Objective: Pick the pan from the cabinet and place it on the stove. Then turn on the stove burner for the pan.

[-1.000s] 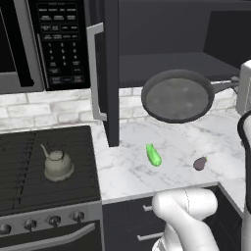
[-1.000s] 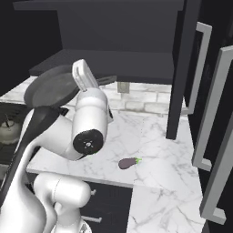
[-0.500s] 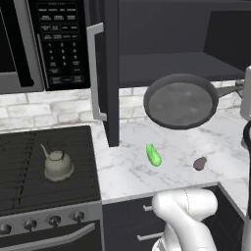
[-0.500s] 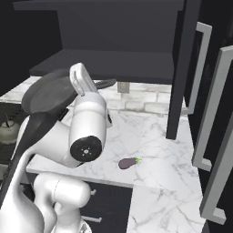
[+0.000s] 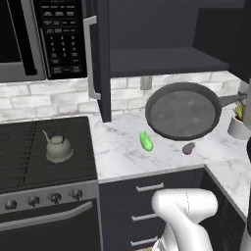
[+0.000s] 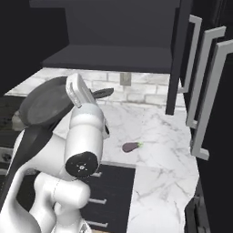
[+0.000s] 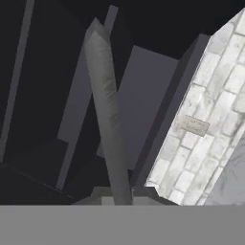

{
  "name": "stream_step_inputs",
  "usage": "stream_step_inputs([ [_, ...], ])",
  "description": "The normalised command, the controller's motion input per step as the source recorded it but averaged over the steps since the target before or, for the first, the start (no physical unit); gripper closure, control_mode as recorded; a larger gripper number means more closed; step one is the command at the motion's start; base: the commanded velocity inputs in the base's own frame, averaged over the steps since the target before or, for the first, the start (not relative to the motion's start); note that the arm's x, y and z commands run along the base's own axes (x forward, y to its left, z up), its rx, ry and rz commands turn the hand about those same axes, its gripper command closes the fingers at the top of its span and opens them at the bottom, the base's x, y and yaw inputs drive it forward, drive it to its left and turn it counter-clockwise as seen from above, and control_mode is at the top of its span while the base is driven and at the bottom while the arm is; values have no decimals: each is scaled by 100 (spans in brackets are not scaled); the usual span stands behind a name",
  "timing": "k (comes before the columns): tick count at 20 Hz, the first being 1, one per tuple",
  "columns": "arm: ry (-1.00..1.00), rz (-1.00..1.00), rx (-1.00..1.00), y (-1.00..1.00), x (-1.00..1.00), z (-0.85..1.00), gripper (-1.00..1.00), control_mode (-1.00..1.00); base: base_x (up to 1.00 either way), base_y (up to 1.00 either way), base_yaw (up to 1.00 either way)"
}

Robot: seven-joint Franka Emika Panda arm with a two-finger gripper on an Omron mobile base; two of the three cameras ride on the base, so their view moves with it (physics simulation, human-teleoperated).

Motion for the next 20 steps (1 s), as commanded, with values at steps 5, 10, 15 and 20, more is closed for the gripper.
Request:
stream_step_inputs([
  [5,0,0,0,0,0,0,100,100,-74,8,-4],
  [10,0,0,0,0,0,0,100,100,-71,32,-6],
  [15,0,0,0,0,0,0,100,100,-61,53,-5],
  [20,0,0,0,0,0,0,100,100,-61,58,-1],
])
